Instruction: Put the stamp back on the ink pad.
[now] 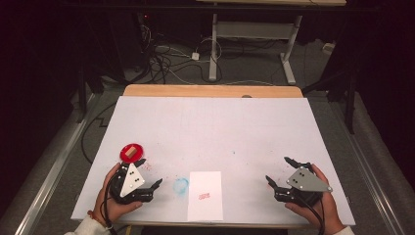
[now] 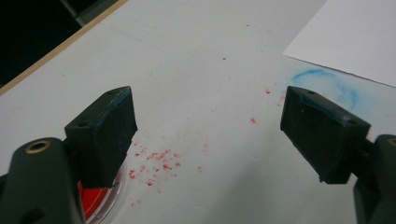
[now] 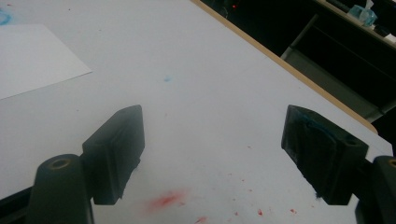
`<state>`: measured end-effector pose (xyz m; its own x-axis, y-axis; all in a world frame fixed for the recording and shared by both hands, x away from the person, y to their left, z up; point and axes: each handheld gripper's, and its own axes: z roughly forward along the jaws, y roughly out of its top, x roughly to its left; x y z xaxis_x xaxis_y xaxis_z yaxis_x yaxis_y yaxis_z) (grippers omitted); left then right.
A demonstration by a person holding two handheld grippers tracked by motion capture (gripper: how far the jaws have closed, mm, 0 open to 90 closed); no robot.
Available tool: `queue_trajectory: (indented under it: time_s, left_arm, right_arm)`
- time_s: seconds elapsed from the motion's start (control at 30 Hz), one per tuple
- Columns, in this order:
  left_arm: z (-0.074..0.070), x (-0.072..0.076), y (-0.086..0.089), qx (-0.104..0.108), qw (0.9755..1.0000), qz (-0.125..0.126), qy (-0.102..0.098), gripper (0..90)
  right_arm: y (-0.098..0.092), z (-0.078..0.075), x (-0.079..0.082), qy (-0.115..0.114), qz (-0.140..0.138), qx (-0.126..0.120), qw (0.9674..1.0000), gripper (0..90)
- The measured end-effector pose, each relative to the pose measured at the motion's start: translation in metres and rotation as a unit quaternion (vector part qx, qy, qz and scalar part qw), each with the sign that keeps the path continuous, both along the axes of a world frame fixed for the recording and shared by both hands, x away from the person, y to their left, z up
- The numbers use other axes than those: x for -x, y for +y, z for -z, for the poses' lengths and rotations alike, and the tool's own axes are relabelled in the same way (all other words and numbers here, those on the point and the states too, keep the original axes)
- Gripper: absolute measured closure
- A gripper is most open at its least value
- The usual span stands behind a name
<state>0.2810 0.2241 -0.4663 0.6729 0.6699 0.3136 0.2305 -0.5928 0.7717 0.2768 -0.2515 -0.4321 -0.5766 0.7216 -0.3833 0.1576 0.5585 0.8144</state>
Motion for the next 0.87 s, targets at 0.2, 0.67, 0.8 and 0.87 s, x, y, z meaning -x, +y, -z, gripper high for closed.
queue_trajectory:
  time_s: [0.2,0.67,0.8,0.87]
  left_arm:
    - [-0.0002,-0.0005,-0.0005,-0.001,1.0,0.0,0.001,17.7]
    - [-0.0003,-0.0045,-0.0021,0.0,1.0,-0.001,0.007,17.1]
    - [-0.0008,-0.0065,-0.0036,0.003,1.0,-0.001,0.007,17.1]
    - [-0.0006,-0.0076,-0.0042,0.001,1.0,0.0,0.008,17.1]
  right_arm:
    - [-0.0009,0.0004,-0.0006,0.0,-0.001,0.001,1.0,21.5]
    - [-0.0012,0.0013,-0.0016,0.001,-0.001,0.002,1.0,21.5]
    - [-0.0026,0.0016,-0.0023,0.002,0.0,0.0,1.0,21.5]
    - [-0.0033,0.0016,-0.0026,0.003,0.0,-0.001,1.0,21.5]
